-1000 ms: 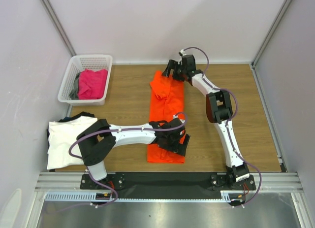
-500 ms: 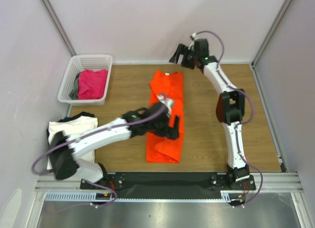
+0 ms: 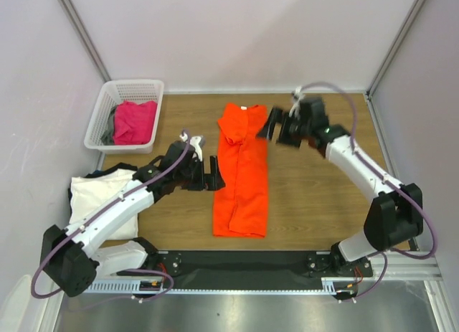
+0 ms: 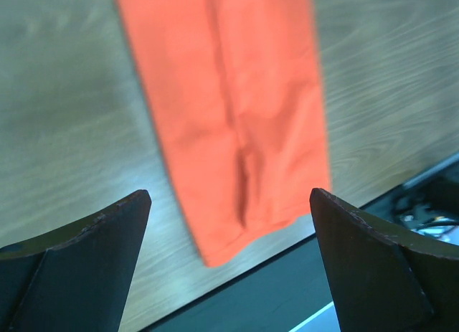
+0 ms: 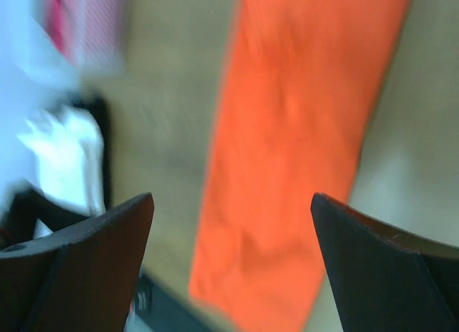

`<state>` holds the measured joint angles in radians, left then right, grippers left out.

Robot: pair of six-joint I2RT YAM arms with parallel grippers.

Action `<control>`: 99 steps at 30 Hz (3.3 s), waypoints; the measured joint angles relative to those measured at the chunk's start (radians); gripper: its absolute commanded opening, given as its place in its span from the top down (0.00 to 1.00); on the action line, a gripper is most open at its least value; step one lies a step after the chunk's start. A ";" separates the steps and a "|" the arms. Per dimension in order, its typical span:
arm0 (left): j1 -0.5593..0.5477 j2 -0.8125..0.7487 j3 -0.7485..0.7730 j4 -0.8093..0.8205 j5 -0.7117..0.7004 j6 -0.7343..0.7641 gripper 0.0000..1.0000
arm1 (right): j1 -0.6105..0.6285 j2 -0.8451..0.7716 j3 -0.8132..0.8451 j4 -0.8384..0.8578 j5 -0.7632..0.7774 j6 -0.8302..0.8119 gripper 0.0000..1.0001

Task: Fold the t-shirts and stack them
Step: Fold the tshirt

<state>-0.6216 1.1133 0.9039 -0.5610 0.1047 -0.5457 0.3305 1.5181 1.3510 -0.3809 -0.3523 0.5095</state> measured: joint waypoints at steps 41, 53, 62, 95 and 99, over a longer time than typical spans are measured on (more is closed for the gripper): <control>-0.150 -0.401 -0.626 0.230 0.047 -0.386 0.04 | 0.534 -0.463 -1.003 0.208 0.187 0.463 0.50; -0.214 -0.434 -0.690 0.259 0.019 -0.486 0.13 | 0.563 -0.430 -1.057 0.317 0.180 0.497 0.89; -0.232 -0.424 -0.718 0.306 0.002 -0.534 0.29 | 0.570 -0.499 -1.094 0.293 0.193 0.512 1.00; -0.357 -0.285 -0.762 0.477 -0.154 -0.743 1.00 | 0.570 -0.519 -1.120 0.320 0.188 0.527 1.00; -0.358 -0.313 -0.758 0.425 -0.171 -0.737 1.00 | 0.570 -0.523 -1.120 0.317 0.189 0.529 1.00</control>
<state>-0.9794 0.8001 0.1463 -0.1360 -0.0658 -1.2827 0.9005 0.9947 0.2306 -0.0639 -0.1635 1.0382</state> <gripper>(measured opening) 0.014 0.021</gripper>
